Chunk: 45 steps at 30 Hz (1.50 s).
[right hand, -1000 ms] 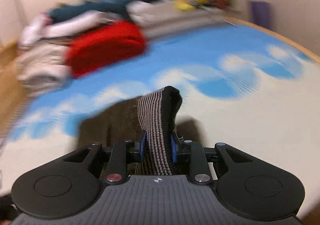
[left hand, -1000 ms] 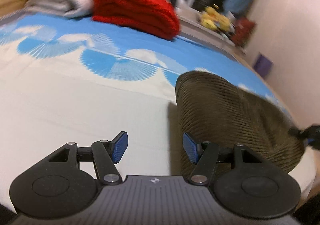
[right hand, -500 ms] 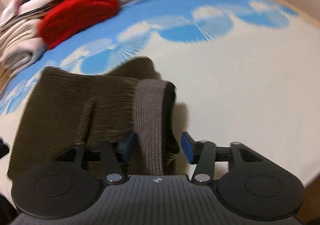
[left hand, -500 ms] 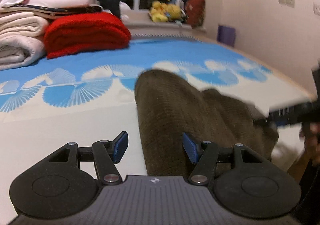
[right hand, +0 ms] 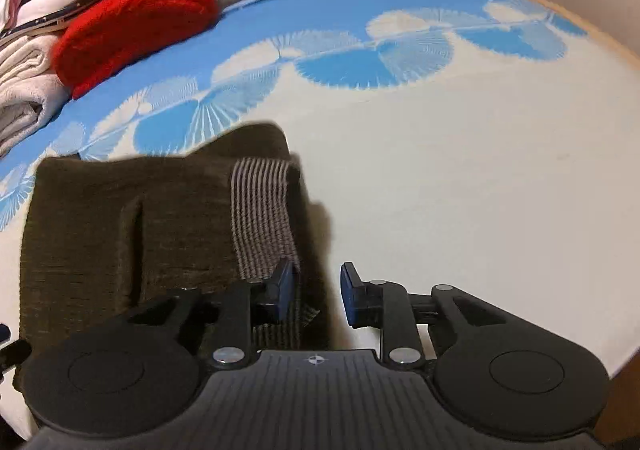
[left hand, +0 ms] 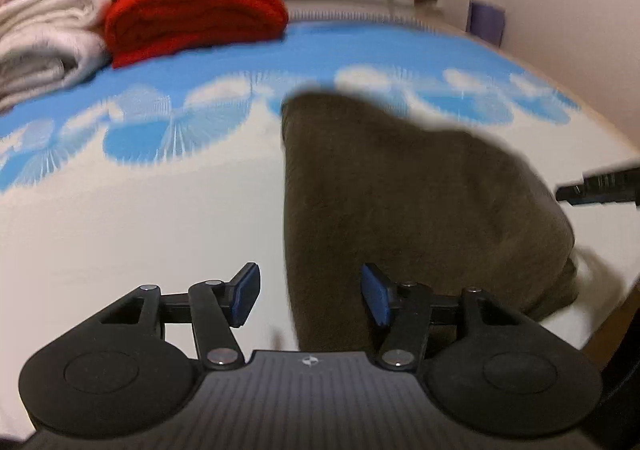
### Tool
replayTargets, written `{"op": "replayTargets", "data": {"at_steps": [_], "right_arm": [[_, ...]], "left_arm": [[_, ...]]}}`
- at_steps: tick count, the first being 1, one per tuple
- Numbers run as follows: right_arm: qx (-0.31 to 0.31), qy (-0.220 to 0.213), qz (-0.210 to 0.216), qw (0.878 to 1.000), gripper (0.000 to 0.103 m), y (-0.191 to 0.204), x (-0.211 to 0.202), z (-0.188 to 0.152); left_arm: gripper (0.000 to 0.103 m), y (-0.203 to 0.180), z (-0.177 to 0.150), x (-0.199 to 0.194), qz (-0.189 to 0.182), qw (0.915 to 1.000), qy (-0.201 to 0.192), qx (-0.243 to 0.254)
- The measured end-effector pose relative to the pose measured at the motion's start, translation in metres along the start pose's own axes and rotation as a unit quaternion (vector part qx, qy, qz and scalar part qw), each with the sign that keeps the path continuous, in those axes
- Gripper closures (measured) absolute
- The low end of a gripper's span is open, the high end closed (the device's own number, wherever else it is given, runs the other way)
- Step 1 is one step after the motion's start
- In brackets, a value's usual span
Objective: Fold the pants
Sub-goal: 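Lift the waistband with the right gripper and fold it over the pants, then grasp the corduroy with the left gripper while the right gripper holds the waistband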
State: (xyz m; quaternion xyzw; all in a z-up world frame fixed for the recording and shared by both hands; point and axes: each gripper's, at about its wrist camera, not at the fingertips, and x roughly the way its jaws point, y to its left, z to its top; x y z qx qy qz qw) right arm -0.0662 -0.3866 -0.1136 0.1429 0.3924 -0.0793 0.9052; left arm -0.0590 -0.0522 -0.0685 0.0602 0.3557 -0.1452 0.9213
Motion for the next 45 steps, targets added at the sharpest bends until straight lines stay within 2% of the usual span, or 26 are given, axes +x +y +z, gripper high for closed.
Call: {"op": "replayTargets", "data": {"at_steps": [2,3,4,6,7,10,12,13,14,16,20,21,24,26,27,28,29,30,32,35,36,38,39,41,43,45], "right_arm": [[-0.029,-0.057,-0.042,0.997,0.076,0.011,-0.019,0.002],[-0.025,-0.089,-0.03,0.995,0.076,0.012,-0.031,0.004],[-0.017,-0.121,0.003,0.992,0.076,0.011,-0.042,0.005],[-0.043,-0.162,0.07,0.983,0.076,0.015,-0.056,0.006],[-0.067,-0.16,0.096,0.98,0.076,0.019,-0.058,0.005],[-0.113,-0.072,0.145,0.98,0.077,0.03,-0.032,-0.003],[-0.157,0.007,0.102,0.982,0.078,0.038,-0.006,-0.018],[-0.178,0.021,0.08,0.98,0.078,0.039,0.004,-0.025],[-0.185,0.01,0.085,0.979,0.078,0.041,0.002,-0.026],[-0.183,0.005,0.105,0.977,0.079,0.044,-0.003,-0.024],[-0.191,0.002,0.11,0.975,0.079,0.042,-0.003,-0.03],[-0.189,0.0,0.114,0.975,0.078,0.041,-0.003,-0.029],[-0.149,-0.013,0.126,0.981,0.073,0.029,-0.006,-0.018],[-0.107,-0.02,0.134,0.985,0.067,0.02,-0.006,-0.01],[-0.087,-0.017,0.14,0.986,0.066,0.018,-0.004,-0.008],[-0.071,-0.012,0.142,0.987,0.065,0.015,0.0,-0.006],[-0.062,-0.007,0.139,0.988,0.065,0.015,0.003,-0.006],[-0.06,-0.006,0.138,0.989,0.066,0.016,0.004,-0.006],[-0.055,-0.015,0.139,0.989,0.065,0.019,0.0,-0.006],[-0.053,-0.07,0.115,0.99,0.052,0.02,-0.016,-0.005],[-0.044,-0.085,0.111,0.989,0.046,0.017,-0.019,-0.003],[-0.027,-0.095,0.094,0.991,0.033,0.01,-0.019,-0.001],[-0.022,-0.085,0.081,0.993,0.027,0.007,-0.014,-0.001],[-0.007,-0.033,0.07,0.997,0.026,0.0,0.006,-0.004],[0.017,0.028,0.088,0.996,0.023,-0.006,0.028,-0.01],[0.053,0.054,0.112,0.991,0.017,-0.011,0.04,-0.013]], "left_arm": [[0.042,-0.002,0.025,-0.004,-0.004,0.9994,-0.033,0.01],[0.049,-0.005,0.036,-0.005,-0.009,0.9987,-0.048,0.017],[0.064,-0.007,0.052,-0.002,-0.015,0.9976,-0.062,0.027],[0.082,-0.014,0.076,0.008,-0.025,0.9962,-0.072,0.042],[0.093,-0.017,0.085,0.017,-0.033,0.9959,-0.071,0.046],[0.1,-0.014,0.104,0.067,-0.037,0.9978,-0.027,0.049],[0.101,-0.001,0.105,0.119,-0.018,0.998,0.034,0.051],[0.1,0.006,0.101,0.14,-0.013,0.9969,0.06,0.05],[0.1,0.011,0.095,0.155,-0.011,0.9963,0.07,0.049],[0.101,0.009,0.093,0.156,-0.016,0.9972,0.052,0.052],[0.1,0.028,0.091,0.131,-0.04,0.9978,0.046,-0.026],[0.099,0.033,0.088,0.117,-0.048,0.9969,0.042,-0.046],[0.072,0.043,0.074,0.074,-0.077,0.993,0.019,-0.087],[0.071,0.043,0.051,0.059,-0.112,0.9892,0.02,-0.092],[0.07,0.036,0.031,0.062,-0.123,0.9894,0.045,-0.062],[0.068,0.026,0.014,0.068,-0.104,0.9924,0.065,-0.008],[0.067,0.018,-0.001,0.069,-0.081,0.9942,0.057,0.043],[0.067,0.014,-0.006,0.062,-0.074,0.9951,0.033,0.056],[0.066,0.02,0.006,0.059,-0.078,0.9958,0.047,0.006],[0.041,0.032,0.023,0.051,-0.079,0.9952,0.013,-0.057],[0.028,0.036,0.027,0.049,-0.066,0.9954,-0.001,-0.069],[0.022,0.04,0.031,0.055,-0.058,0.994,0.006,-0.092],[0.022,0.044,0.032,0.062,-0.068,0.9912,0.02,-0.112],[0.022,0.049,0.03,0.078,-0.082,0.9852,0.054,-0.14],[0.021,0.052,0.025,0.093,-0.087,0.9796,0.081,-0.162],[0.019,0.058,0.02,0.104,-0.095,0.9745,0.093,-0.181]]}}
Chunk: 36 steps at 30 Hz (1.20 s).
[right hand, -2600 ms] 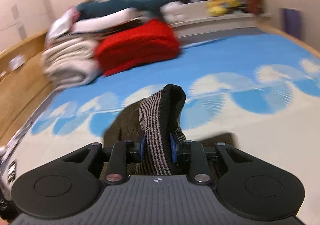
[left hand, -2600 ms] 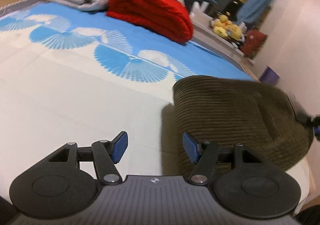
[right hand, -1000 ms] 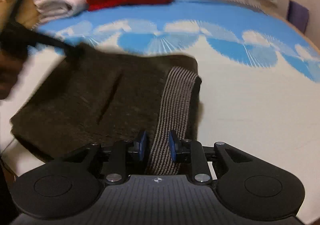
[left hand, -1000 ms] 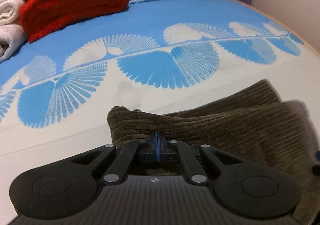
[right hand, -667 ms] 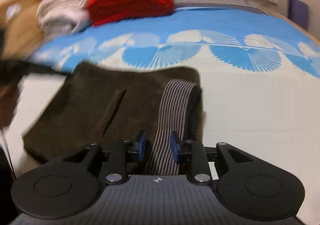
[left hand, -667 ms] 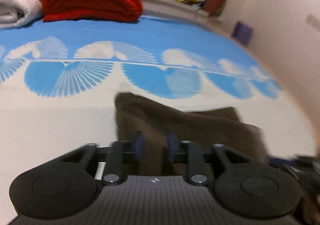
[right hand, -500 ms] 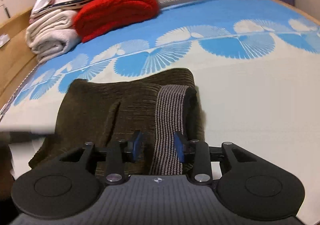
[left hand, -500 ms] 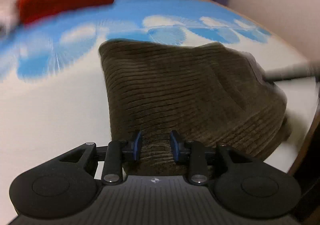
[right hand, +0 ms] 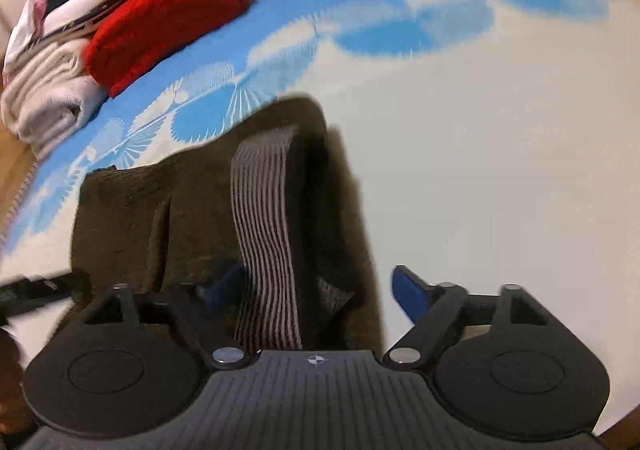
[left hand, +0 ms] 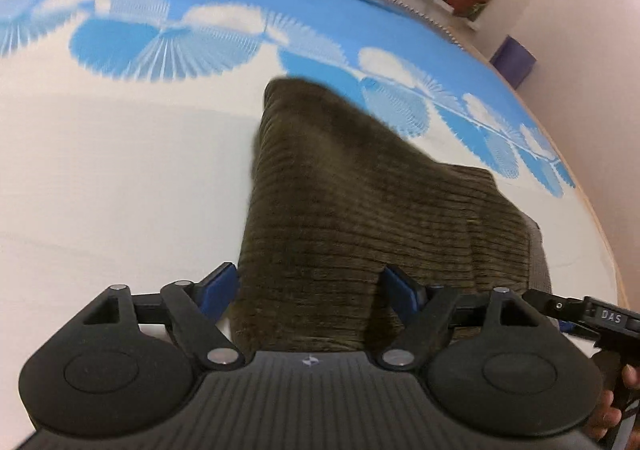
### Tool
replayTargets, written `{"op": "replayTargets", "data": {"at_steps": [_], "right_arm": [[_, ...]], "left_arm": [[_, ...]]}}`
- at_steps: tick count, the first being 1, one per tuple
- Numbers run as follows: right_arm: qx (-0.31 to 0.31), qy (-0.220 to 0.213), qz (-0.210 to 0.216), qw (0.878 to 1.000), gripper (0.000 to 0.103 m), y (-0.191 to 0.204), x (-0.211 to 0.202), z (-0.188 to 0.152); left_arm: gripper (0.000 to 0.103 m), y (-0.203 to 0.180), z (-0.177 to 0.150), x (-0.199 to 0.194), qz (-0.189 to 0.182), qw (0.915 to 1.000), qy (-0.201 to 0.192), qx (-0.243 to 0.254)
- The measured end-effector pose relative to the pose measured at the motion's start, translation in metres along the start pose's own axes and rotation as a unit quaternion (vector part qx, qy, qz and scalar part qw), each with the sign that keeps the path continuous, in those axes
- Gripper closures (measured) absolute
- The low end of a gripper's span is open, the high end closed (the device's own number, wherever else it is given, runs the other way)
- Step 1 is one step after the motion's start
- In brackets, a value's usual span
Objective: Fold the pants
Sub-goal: 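Grasp the corduroy with the left gripper while the right gripper holds the waistband, then lay the folded pants down and open both grippers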
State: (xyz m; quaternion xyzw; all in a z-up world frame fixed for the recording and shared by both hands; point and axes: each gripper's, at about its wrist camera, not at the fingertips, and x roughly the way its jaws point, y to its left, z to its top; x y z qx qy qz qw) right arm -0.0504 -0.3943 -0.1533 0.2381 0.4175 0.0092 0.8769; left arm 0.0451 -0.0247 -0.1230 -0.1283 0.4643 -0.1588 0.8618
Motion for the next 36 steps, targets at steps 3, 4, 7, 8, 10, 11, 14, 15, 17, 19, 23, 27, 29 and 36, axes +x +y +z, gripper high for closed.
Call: {"op": "replayTargets", "data": {"at_steps": [3,4,7,8,10,11,14,15,17,19,23,27,29,36], "right_arm": [[0.04,0.018,0.027,0.999,0.016,-0.008,0.011,0.002],[0.054,0.024,0.038,0.998,0.016,-0.01,0.014,0.002],[0.066,0.028,0.05,0.996,0.016,-0.009,0.022,0.004],[0.058,0.024,0.047,0.997,0.019,-0.005,0.023,0.005],[0.044,0.014,0.043,0.998,0.028,0.002,0.02,0.003],[0.037,0.005,0.043,0.998,0.038,0.004,0.016,0.003],[0.018,-0.038,0.06,0.997,0.053,0.013,0.001,0.007],[0.008,-0.05,0.064,0.997,0.054,0.019,-0.003,0.009],[-0.01,-0.073,0.073,0.995,0.055,0.031,-0.009,0.014],[-0.023,-0.087,0.077,0.993,0.055,0.047,-0.009,0.022],[-0.035,-0.121,0.1,0.987,0.055,0.082,-0.006,0.046],[-0.063,-0.139,0.127,0.98,0.054,0.118,0.005,0.067],[-0.071,-0.118,0.122,0.983,0.05,0.129,0.022,0.074],[-0.059,0.011,-0.039,0.997,0.042,0.137,0.071,0.079]], "left_arm": [[0.018,0.014,0.001,0.012,-0.028,0.9988,0.017,-0.035],[0.018,0.019,0.002,0.017,-0.039,0.9978,0.025,-0.048],[0.02,0.027,0.004,0.025,-0.06,0.9956,0.028,-0.066],[0.022,0.027,0.005,0.025,-0.059,0.9958,0.028,-0.064],[0.043,0.025,0.009,0.02,-0.054,0.9973,0.018,-0.047],[0.048,0.024,0.01,0.016,-0.06,0.9972,0.009,-0.044],[0.06,0.014,0.019,-0.001,-0.071,0.9969,-0.019,-0.028],[0.061,0.01,0.023,-0.008,-0.068,0.997,-0.032,-0.018],[0.061,0.007,0.035,-0.021,-0.066,0.9963,-0.054,-0.005],[0.061,0.01,0.051,-0.034,-0.066,0.9948,-0.077,0.002],[0.061,0.031,0.082,-0.051,-0.06,0.9918,-0.113,0.003],[0.055,0.067,0.1,-0.052,-0.054,0.9908,-0.121,-0.027],[0.038,0.086,0.102,-0.035,-0.013,0.9953,-0.083,-0.049],[0.041,0.082,0.065,-0.066,0.126,0.9868,-0.101,0.006]]}}
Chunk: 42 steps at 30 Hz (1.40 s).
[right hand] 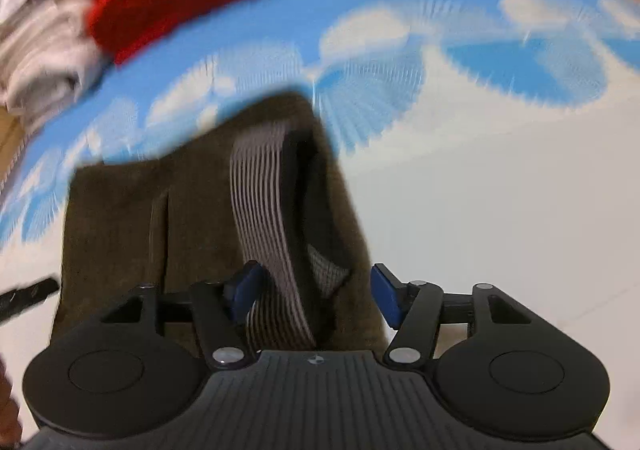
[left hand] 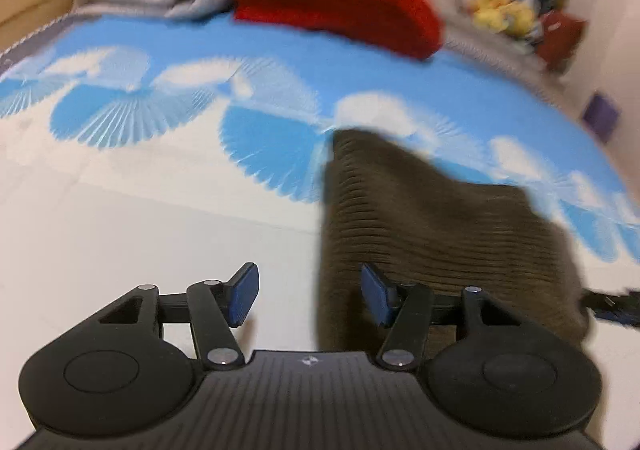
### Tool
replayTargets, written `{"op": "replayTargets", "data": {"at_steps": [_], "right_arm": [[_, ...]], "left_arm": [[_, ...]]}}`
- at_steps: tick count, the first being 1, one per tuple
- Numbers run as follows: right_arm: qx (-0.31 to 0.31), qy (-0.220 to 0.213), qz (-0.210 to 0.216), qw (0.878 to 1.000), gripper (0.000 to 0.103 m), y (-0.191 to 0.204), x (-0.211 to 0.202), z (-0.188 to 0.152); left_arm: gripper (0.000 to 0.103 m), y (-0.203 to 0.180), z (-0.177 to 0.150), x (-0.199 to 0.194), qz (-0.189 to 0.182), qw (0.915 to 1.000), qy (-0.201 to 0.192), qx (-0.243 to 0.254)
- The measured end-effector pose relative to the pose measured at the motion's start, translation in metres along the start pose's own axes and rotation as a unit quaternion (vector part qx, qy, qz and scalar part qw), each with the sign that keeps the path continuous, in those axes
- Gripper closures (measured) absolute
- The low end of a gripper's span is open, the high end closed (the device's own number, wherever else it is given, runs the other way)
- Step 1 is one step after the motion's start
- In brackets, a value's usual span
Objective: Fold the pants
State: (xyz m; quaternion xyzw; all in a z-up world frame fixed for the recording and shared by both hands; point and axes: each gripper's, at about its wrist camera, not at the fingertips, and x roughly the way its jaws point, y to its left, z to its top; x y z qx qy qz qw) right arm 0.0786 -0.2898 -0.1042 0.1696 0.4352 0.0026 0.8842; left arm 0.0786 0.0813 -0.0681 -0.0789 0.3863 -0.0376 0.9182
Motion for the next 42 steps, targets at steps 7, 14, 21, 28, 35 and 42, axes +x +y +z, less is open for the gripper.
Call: {"op": "replayTargets", "data": {"at_steps": [7,14,21,28,35,42], "right_arm": [[-0.022,-0.01,-0.013,1.0,0.036,-0.01,-0.002,-0.029],[-0.062,-0.088,-0.034,0.994,0.037,0.002,-0.073,-0.034],[-0.129,-0.155,-0.002,0.979,0.026,0.026,-0.158,-0.058],[-0.122,-0.165,0.002,0.979,0.019,0.024,-0.179,-0.103],[-0.136,-0.17,0.007,0.976,0.018,0.053,-0.166,-0.115],[-0.152,-0.145,0.012,0.978,0.018,0.07,-0.138,-0.121]], "left_arm": [[0.04,-0.038,-0.053,-0.005,-0.029,0.991,0.02,0.129],[0.03,-0.054,-0.036,-0.075,-0.003,0.992,-0.054,0.114],[0.013,-0.09,-0.071,-0.144,0.001,0.987,-0.102,0.124],[0.012,-0.102,-0.111,-0.151,0.0,0.9879,-0.068,0.139],[0.012,-0.081,-0.103,-0.136,0.04,0.9969,-0.041,0.054],[0.012,-0.067,-0.096,-0.122,0.075,0.9965,-0.023,0.03]]}}
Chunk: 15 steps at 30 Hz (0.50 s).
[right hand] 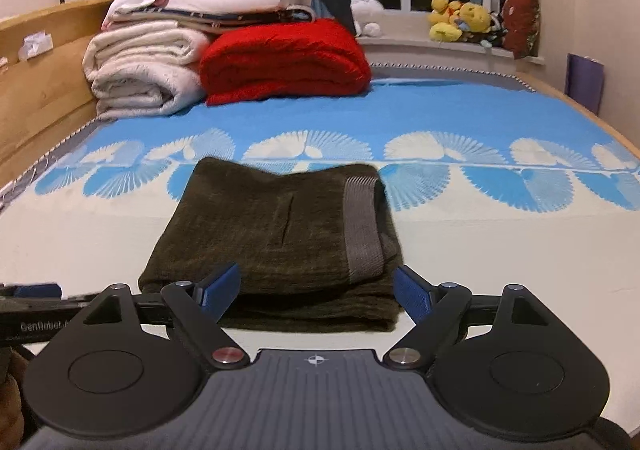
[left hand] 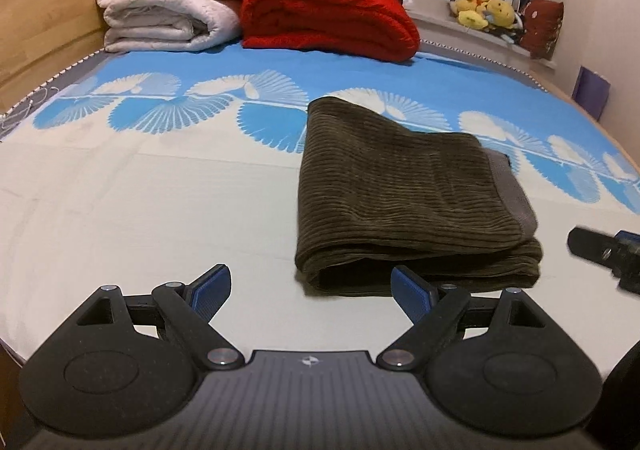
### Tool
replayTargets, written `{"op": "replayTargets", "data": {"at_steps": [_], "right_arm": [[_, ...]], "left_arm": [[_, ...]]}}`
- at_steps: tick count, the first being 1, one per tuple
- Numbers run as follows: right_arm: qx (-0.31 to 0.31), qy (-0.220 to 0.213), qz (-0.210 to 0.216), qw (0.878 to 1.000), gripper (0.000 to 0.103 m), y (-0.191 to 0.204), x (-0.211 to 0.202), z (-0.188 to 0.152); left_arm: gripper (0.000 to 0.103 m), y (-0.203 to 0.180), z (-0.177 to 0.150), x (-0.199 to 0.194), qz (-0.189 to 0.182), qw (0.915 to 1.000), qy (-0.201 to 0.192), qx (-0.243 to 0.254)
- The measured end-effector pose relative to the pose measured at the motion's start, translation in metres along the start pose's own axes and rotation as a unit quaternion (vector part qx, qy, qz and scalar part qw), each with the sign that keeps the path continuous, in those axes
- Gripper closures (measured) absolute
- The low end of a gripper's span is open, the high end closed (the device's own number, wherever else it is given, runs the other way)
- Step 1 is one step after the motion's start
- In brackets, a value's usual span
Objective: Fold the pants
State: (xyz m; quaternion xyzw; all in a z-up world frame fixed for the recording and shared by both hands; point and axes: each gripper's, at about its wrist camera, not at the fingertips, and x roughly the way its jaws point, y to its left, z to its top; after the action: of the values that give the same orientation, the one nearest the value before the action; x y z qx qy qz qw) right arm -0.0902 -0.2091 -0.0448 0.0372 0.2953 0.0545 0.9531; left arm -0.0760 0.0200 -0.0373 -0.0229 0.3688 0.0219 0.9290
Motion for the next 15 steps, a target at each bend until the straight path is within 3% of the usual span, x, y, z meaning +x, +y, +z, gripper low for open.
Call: {"op": "replayTargets", "data": {"at_steps": [6,15], "right_arm": [[-0.041,0.021,-0.006,0.999,0.018,0.013,0.02,-0.009],[-0.02,0.035,-0.01,0.999,0.018,0.004,0.023,-0.011]], "left_arm": [[0.012,-0.005,0.0,0.013,0.007,0.9998,0.015,0.008],[0.012,-0.017,-0.004,0.027,0.021,0.9988,0.033,0.029]]}}
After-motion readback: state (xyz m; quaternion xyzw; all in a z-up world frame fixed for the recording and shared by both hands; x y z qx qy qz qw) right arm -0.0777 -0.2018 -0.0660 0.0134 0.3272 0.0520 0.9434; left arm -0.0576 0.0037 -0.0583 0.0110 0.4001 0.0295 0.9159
